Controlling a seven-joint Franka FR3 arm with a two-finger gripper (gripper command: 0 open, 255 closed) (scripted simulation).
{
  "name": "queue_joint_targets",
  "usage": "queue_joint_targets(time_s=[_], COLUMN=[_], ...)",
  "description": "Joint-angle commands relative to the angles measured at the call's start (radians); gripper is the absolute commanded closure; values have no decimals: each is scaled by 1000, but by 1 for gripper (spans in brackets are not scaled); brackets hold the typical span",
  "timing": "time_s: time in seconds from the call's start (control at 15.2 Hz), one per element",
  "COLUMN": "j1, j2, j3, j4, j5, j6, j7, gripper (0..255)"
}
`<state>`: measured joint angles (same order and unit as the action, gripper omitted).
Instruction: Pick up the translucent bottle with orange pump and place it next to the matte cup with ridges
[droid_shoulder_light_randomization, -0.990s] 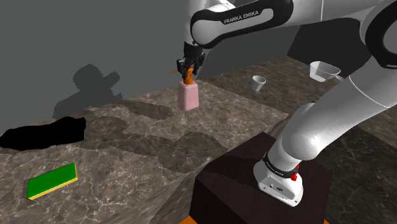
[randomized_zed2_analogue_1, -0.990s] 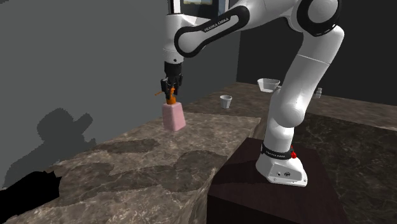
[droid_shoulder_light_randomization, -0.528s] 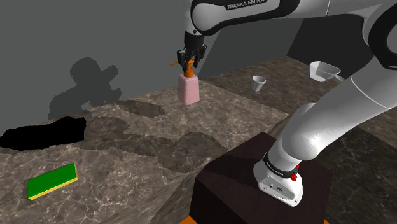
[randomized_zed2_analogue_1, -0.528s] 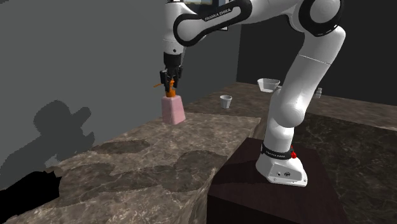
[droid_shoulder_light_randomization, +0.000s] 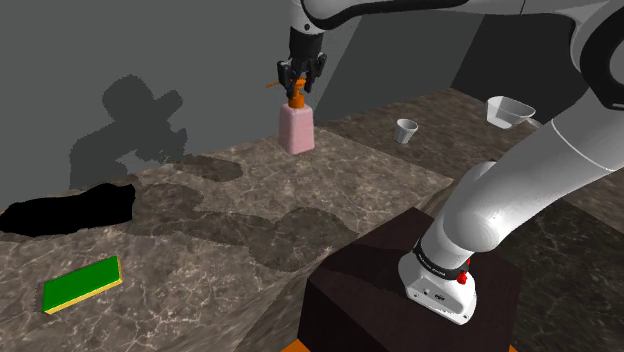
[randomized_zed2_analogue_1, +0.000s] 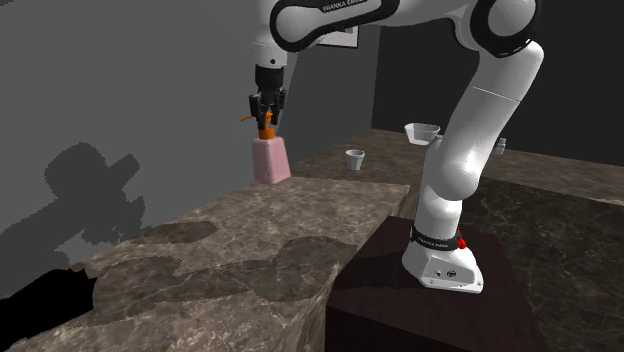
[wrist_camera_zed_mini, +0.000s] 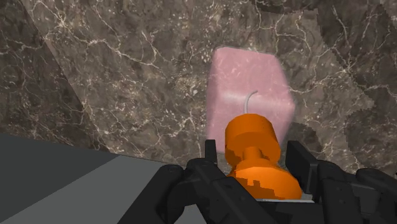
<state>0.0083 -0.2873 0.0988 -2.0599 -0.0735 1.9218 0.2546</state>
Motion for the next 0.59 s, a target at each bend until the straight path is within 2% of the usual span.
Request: queue_joint_targets(time_s=[0.0,0.53], j1=[-1,-1], j2=[-3,8], j3=[-2,-1], j4=[25,144], j5=[1,2], j6=[-28,-135], j7=[-4,-13], gripper=[255,255])
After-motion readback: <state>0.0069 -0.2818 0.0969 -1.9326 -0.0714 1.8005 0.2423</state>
